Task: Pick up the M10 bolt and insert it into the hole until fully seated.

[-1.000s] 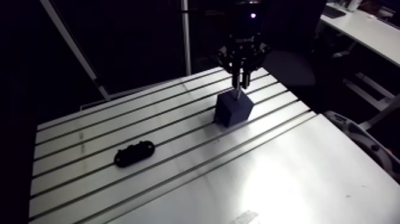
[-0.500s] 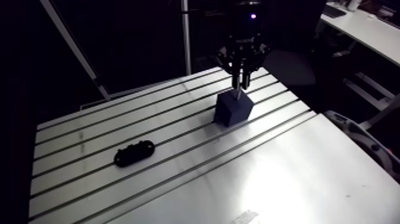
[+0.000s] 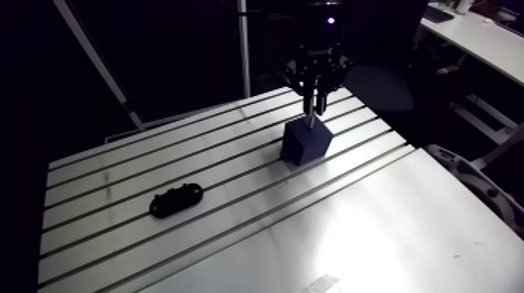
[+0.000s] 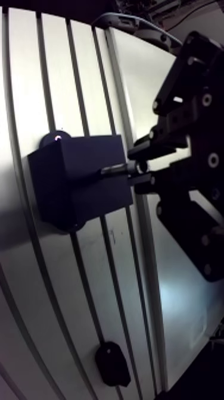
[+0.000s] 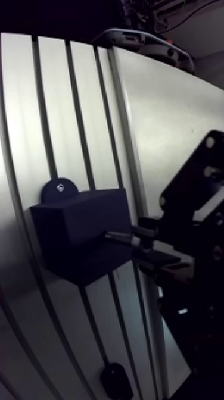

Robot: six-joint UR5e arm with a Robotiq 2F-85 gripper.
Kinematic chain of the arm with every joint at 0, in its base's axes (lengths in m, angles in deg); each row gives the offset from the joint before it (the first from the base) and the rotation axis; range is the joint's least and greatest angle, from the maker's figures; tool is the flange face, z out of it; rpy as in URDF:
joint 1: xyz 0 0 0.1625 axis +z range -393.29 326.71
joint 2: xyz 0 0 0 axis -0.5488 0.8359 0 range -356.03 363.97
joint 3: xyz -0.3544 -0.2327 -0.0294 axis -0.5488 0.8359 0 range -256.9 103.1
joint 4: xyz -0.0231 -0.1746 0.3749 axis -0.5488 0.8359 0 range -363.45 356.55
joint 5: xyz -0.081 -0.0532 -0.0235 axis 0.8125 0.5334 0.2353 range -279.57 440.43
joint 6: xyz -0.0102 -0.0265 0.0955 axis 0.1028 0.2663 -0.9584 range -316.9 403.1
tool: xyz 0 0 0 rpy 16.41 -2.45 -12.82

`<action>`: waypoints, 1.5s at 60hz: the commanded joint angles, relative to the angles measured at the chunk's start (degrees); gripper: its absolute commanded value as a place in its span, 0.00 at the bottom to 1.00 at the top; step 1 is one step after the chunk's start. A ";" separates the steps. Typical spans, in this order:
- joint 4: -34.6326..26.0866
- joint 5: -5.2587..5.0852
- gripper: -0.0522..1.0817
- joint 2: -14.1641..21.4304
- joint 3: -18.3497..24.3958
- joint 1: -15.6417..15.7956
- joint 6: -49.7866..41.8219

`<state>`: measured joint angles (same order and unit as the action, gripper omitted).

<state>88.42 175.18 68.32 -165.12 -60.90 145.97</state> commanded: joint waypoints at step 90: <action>0.37 0.04 1.00 -0.77 -0.85 0.01 0.01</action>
<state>88.70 175.22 67.64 -165.72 -60.89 145.98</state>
